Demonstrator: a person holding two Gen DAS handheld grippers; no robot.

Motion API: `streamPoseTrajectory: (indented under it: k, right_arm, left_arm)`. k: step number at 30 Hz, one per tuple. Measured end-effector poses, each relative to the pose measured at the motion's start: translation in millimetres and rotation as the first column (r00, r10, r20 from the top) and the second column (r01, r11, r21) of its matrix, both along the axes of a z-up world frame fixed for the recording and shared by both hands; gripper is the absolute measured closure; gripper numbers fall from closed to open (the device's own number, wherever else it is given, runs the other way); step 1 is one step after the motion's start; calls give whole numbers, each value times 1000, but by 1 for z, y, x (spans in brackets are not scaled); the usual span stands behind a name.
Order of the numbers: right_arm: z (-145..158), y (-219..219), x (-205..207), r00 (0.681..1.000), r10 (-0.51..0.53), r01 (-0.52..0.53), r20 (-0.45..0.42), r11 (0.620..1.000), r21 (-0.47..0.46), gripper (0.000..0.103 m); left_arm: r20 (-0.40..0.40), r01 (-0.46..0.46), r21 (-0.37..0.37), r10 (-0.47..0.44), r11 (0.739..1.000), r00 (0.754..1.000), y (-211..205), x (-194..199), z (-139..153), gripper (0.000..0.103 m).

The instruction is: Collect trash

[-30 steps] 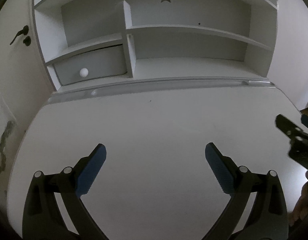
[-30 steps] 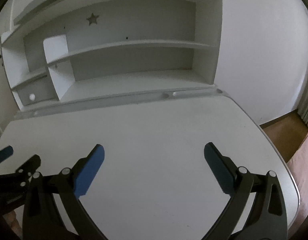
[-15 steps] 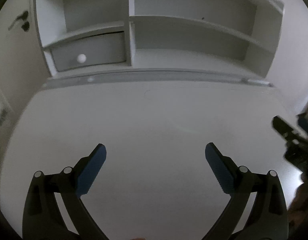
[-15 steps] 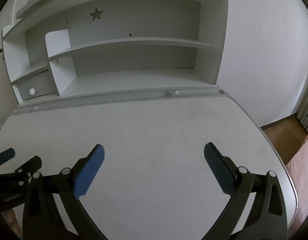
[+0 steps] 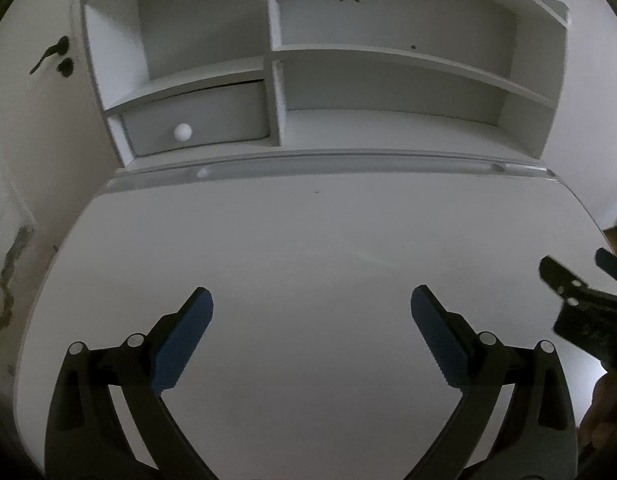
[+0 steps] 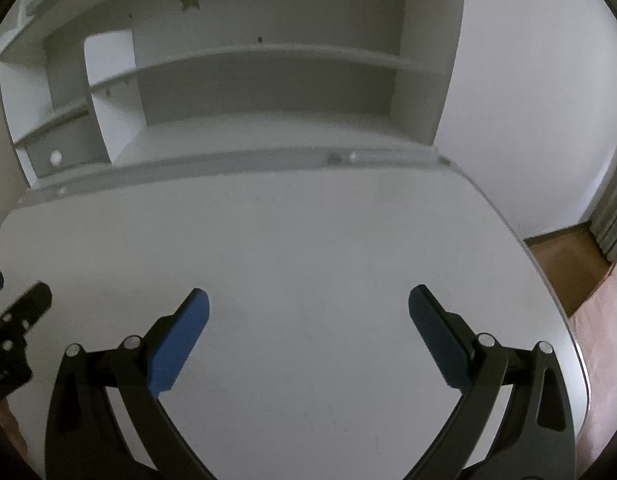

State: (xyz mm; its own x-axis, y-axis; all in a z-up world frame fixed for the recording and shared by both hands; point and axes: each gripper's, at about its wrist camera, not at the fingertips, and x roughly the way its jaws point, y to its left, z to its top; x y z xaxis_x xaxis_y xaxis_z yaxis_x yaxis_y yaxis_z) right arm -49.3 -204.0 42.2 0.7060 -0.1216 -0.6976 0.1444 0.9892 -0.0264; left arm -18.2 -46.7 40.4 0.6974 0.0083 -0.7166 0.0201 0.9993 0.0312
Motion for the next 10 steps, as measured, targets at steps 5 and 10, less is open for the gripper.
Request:
streamPoseTrajectory:
  k: [5, 10]
  right_arm:
    - [-8, -12, -2, 999, -13, 14, -53, 1000, 21, 6]
    - [-10, -22, -1, 998, -30, 31, -64, 999, 9, 6]
  left_arm:
    - [-61, -5, 21, 6, 1000, 998, 1, 9, -8, 7]
    - [-133, 36, 16, -33, 999, 991, 1, 17, -22, 7]
